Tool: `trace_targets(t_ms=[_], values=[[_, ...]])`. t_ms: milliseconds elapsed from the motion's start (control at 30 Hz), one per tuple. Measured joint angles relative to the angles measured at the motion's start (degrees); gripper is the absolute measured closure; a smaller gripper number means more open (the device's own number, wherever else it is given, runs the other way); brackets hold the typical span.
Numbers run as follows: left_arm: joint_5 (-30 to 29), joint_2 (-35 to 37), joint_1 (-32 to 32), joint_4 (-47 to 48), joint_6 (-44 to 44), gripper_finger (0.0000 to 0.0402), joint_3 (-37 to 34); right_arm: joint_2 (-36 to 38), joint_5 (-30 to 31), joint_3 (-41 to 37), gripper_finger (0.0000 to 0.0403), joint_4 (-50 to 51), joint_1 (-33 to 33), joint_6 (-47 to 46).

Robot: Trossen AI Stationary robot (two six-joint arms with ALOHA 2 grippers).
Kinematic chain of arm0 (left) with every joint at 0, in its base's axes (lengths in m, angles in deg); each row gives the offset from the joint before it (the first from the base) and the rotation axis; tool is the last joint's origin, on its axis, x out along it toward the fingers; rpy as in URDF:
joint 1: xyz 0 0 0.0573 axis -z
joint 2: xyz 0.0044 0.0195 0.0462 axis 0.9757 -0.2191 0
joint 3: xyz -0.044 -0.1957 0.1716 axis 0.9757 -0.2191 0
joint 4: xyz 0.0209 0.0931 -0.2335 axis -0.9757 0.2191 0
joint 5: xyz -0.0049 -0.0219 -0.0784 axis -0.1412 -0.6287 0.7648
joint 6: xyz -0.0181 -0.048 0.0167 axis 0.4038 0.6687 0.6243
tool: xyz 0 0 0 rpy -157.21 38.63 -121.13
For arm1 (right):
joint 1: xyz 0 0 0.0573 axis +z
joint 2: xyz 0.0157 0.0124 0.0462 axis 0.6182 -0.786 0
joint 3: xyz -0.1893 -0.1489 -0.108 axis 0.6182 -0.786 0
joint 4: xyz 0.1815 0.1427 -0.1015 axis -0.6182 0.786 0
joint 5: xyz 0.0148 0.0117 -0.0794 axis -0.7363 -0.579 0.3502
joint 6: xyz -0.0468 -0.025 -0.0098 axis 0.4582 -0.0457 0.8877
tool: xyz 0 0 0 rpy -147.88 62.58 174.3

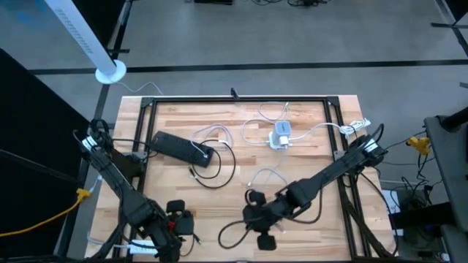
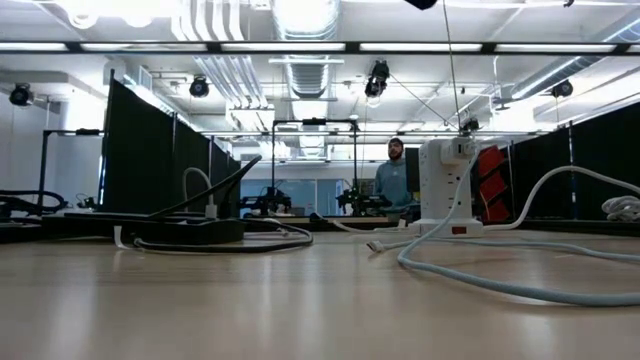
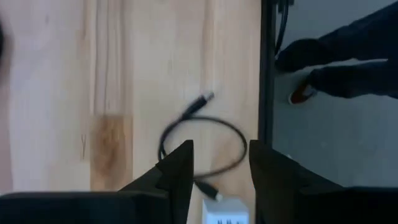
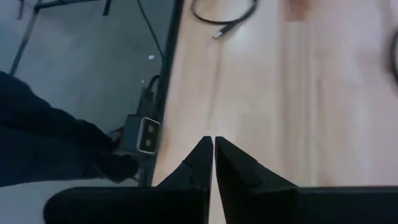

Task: Insert USB
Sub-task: Insert the black charger cable into the bottom white outlet extension

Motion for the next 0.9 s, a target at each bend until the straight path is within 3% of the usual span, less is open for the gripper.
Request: trace_targets(t_ms=[167,300,500,700,800,900], values=[[-1.6,-3.7,-0.5,-0.3,-6.7,0.0227,-0.2,-2.1,-1.4,1.3,0.0341,-1.5,0.0,-1.3],[1.1,-8.5,-0.9,-2.8,-14.4,0.0189,-1.3,-2.3,-1.4,1.2,0.0281,0.6,-0.1,-2.7],[2.1,-14.8,-2.1,-5.5,-17.0,0.0172,-2.5,-1.2,-2.8,1.1,0.0225,4.7,-0.1,-3.9],[6.4,-16.5,-4.1,-8.4,-19.3,0.0208,-3.7,0.2,-2.5,1.1,0.0216,7.6,-0.8,-3.2],[10.7,-16.7,-4.9,-14.3,-20.4,0.0249,-5.9,0.2,-2.5,1.1,0.0221,7.9,-1.2,-3.0],[11.3,-16.8,-5.3,-18.1,-19.9,0.0297,-8.4,0.2,-2.5,1.1,0.0228,8.0,-1.5,-2.6]])
